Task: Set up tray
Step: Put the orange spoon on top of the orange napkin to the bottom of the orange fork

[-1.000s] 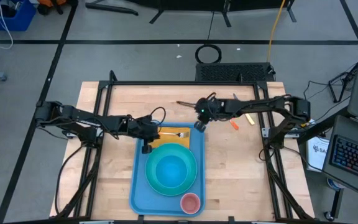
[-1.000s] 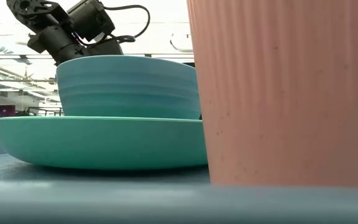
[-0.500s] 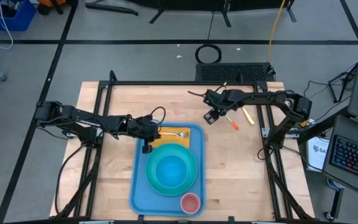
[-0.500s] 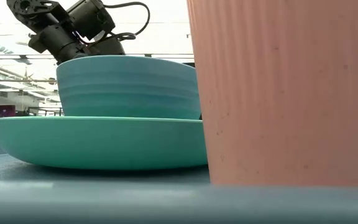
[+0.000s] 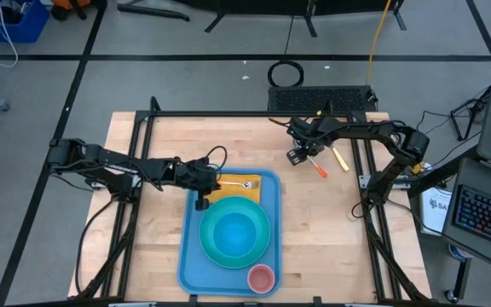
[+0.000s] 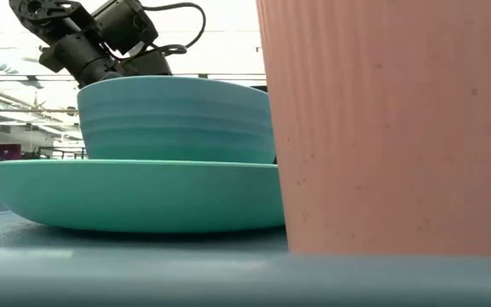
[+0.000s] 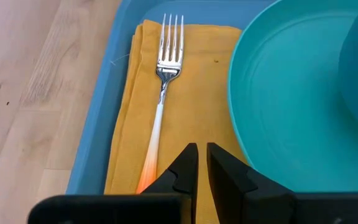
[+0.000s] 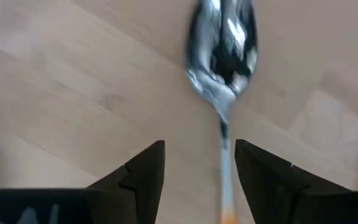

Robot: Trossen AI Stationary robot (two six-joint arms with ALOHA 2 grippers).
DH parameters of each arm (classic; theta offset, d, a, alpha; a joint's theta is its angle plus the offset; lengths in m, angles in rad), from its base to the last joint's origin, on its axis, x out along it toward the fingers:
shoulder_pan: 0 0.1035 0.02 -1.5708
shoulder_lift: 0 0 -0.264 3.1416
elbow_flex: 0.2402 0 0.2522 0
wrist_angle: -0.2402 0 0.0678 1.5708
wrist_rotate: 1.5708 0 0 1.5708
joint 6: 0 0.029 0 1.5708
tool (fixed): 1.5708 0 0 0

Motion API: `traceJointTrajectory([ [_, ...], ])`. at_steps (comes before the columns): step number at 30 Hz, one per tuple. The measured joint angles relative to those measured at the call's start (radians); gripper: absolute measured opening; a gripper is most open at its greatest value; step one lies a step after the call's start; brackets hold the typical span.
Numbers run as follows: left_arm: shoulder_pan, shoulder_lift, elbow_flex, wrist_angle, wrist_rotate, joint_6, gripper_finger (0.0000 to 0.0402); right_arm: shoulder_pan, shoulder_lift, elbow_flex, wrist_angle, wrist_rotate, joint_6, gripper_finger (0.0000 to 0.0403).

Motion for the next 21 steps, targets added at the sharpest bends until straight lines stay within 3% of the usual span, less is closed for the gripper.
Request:
traceJointTrajectory([
  [14,0.0,-0.001,0.0,0.016,0.0,0.0,0.0037,-0.036,0.001,-0.093,0.141,-0.035,-0.075,0.0161],
  [21,0.0,-0.001,0.0,0.019,0.0,-0.003,0.0037,-0.041,0.022,-0.091,0.144,-0.09,-0.085,0.0091],
])
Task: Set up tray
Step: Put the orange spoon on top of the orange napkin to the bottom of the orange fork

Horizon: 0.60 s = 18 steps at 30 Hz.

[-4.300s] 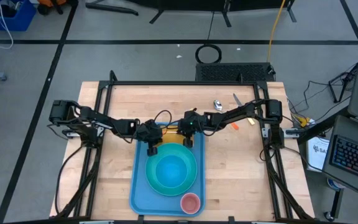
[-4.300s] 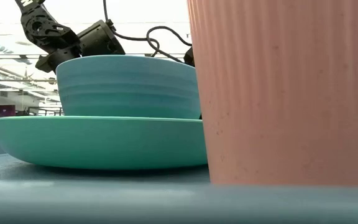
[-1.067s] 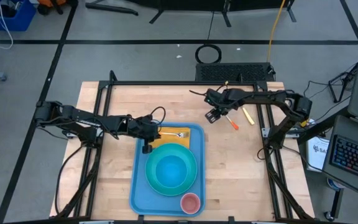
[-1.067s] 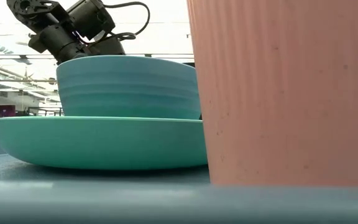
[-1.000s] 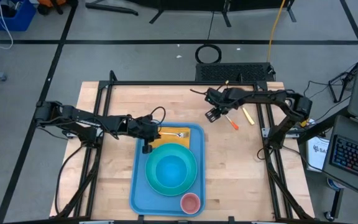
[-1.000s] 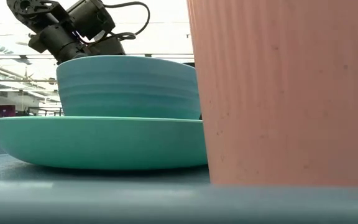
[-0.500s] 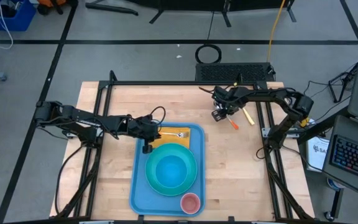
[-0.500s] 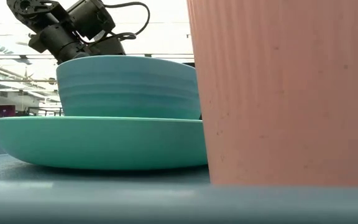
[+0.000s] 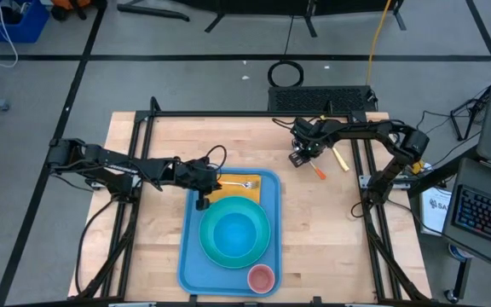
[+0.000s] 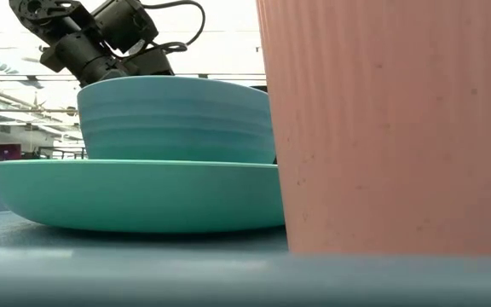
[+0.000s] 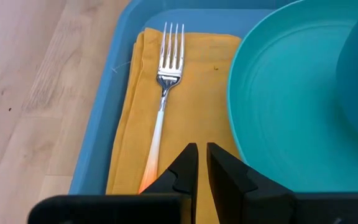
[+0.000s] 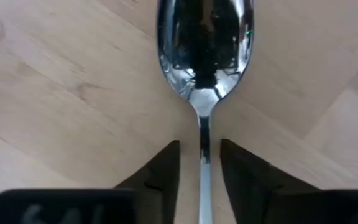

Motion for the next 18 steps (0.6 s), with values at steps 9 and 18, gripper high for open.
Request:
traceJointTrajectory([
  [9,0.0,0.0,0.0,0.001,0.001,-0.006,0.0037,0.001,-0.006,-0.003,0.026,-0.008,-0.018,0.0011],
  [18,0.0,0.0,0.0,0.002,0.001,-0.028,0.0037,0.049,-0.067,-0.005,0.177,0.009,-0.044,0.0003],
])
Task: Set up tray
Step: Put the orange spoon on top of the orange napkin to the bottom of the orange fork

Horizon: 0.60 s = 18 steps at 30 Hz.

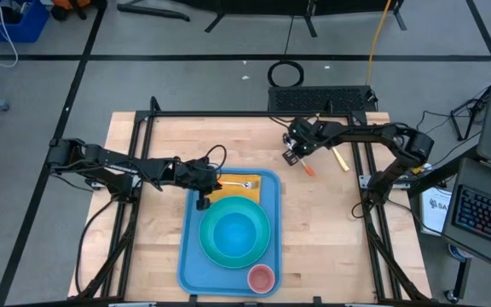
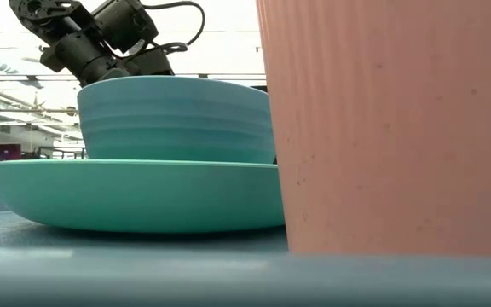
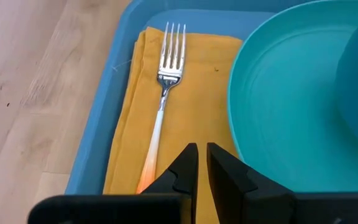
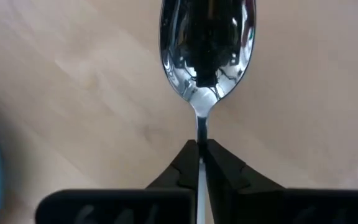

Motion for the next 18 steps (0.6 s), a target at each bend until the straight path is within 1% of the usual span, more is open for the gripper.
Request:
traceJointTrajectory([
  [2,0.0,0.0,0.0,0.008,-0.011,0.0,0.0037,0.023,-0.027,0.0,0.041,0.002,-0.001,0.0003],
  [5,-0.006,0.0,0.0,0.045,-0.081,0.0,0.0037,0.065,-0.07,0.0,0.117,0.051,-0.011,0.0002],
  [7,-0.013,0.0,0.0,0.094,-0.163,0.0,0.0037,0.1,-0.098,0.0,0.183,0.089,-0.027,0.0002],
  [10,-0.035,0.0,0.0,0.195,-0.341,0.0,0.0037,0.167,-0.143,-0.023,0.355,0.16,-0.049,0.0001],
  [13,-0.072,0.0,0.0,0.282,-0.533,0.027,0.0037,0.238,-0.189,-0.099,0.619,0.196,-0.084,0.0001],
  [15,-0.101,0.0,0.0,0.35,-0.63,0.063,0.0037,0.281,-0.215,-0.168,0.838,0.21,-0.119,0.0001],
  [17,-0.131,0.0,0.0,0.434,-0.704,0.098,0.0037,0.318,-0.235,-0.246,1.072,0.211,-0.144,0.0001],
  [18,-0.142,0.0,0.0,0.479,-0.723,0.119,0.0037,0.333,-0.238,-0.282,1.186,0.211,-0.153,0.0001],
])
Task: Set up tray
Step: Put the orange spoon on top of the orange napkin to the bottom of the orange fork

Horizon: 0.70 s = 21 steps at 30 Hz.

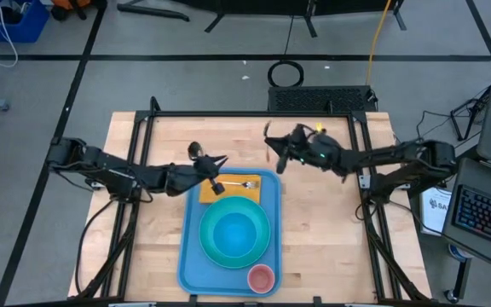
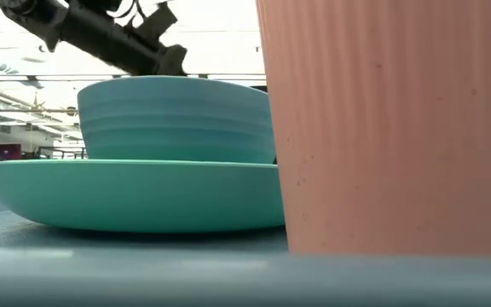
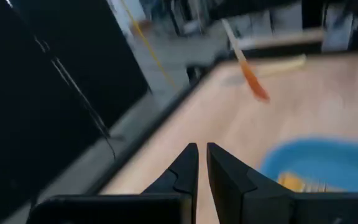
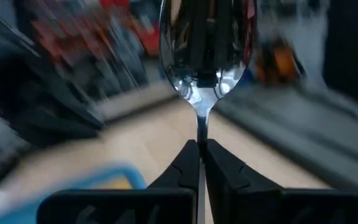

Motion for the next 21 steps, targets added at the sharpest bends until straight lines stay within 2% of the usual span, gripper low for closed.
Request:
traceJointTrajectory([
  [2,-0.025,0.0,0.0,0.088,-0.001,0.06,0.0037,0.03,0.0,-0.062,0.178,0.0,-0.032,0.0001],
  [4,-0.041,0.0,0.0,0.154,0.047,0.125,0.0037,0.056,0.0,-0.096,0.29,0.003,-0.061,0.0001],
  [8,-0.062,0.008,0.0,0.227,0.206,0.229,0.0037,0.11,0.0,-0.107,0.385,0.005,-0.114,0.0],
  [10,-0.07,0.031,0.003,0.272,0.237,0.273,0.0037,0.141,0.0,-0.107,0.42,0.005,-0.135,0.0],
  [12,-0.083,0.064,0.008,0.31,0.218,0.305,0.0037,0.177,0.007,-0.1,0.445,0.019,-0.198,0.0],
  [16,-0.094,0.163,0.057,0.387,0.141,0.35,0.0037,0.242,0.015,-0.093,0.472,0.132,-0.305,0.0],
  [18,-0.09,0.211,0.093,0.407,0.096,0.351,0.0037,0.253,0.013,-0.092,0.49,0.138,-0.323,0.0],
  [21,-0.077,0.277,0.155,0.406,0.118,0.355,0.0037,0.267,0.014,-0.092,0.499,0.148,-0.365,0.0],
])
